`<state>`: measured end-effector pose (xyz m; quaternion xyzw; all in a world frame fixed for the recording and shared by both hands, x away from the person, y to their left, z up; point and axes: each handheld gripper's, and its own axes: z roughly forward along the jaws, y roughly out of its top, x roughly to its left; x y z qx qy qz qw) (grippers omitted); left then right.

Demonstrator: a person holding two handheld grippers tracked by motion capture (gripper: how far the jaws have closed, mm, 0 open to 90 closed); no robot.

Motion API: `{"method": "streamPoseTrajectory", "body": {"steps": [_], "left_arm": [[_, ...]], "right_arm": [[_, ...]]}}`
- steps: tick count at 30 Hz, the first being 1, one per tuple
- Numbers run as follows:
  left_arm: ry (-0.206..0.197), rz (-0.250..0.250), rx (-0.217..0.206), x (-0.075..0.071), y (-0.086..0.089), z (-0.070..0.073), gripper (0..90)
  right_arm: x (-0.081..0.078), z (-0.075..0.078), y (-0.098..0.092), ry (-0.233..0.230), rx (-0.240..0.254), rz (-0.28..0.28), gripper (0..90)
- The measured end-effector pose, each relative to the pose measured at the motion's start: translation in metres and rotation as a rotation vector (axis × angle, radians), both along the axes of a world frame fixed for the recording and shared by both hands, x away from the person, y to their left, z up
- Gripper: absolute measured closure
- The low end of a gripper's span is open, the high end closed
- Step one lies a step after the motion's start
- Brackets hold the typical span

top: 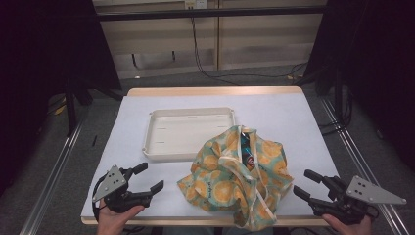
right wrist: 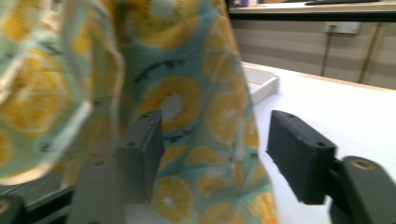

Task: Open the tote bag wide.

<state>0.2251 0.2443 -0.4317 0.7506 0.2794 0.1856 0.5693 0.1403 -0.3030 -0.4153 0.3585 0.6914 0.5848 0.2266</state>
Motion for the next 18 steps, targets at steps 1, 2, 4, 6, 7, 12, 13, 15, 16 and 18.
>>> {"method": "streamPoseTrajectory", "body": {"steps": [1, 2, 4, 6, 7, 12, 13, 15, 16, 18], "left_arm": [[0.002, -0.015, -0.004, -0.001, -0.001, 0.001, 22.9], [-0.001, -0.025, -0.004, -0.002, -0.003, 0.001, 25.8], [-0.007, -0.053, 0.006, -0.003, -0.005, 0.003, 31.8], [-0.015, -0.077, 0.004, -0.005, -0.008, 0.005, 33.0], [-0.017, -0.103, 0.008, -0.008, -0.011, 0.006, 38.0], [-0.038, -0.149, 0.011, -0.012, -0.018, 0.012, 46.4], [-0.035, -0.177, 0.004, -0.013, -0.020, 0.014, 46.4], [-0.044, -0.214, 0.010, -0.014, -0.026, 0.019, 53.7], [-0.044, -0.214, 0.010, -0.014, -0.026, 0.019, 57.7], [-0.046, -0.228, 0.009, -0.016, -0.030, 0.021, 58.9]], "right_arm": [[-0.001, 0.001, 0.000, 0.000, -0.002, 0.024, 41.3], [-0.002, 0.002, 0.001, 0.003, -0.009, 0.044, 45.3], [-0.003, 0.005, 0.004, 0.006, -0.021, 0.086, 50.2], [-0.004, 0.007, 0.006, 0.006, -0.016, 0.091, 52.8], [-0.007, 0.010, 0.008, 0.000, -0.014, 0.110, 54.6], [-0.011, 0.014, 0.014, 0.001, -0.019, 0.146, 58.3], [-0.011, 0.014, 0.017, 0.000, -0.019, 0.154, 58.8], [-0.015, 0.018, 0.022, 0.003, -0.034, 0.172, 60.0], [-0.015, 0.018, 0.022, 0.003, -0.034, 0.172, 60.0], [-0.017, 0.021, 0.025, -0.002, -0.031, 0.192, 60.9]]}}
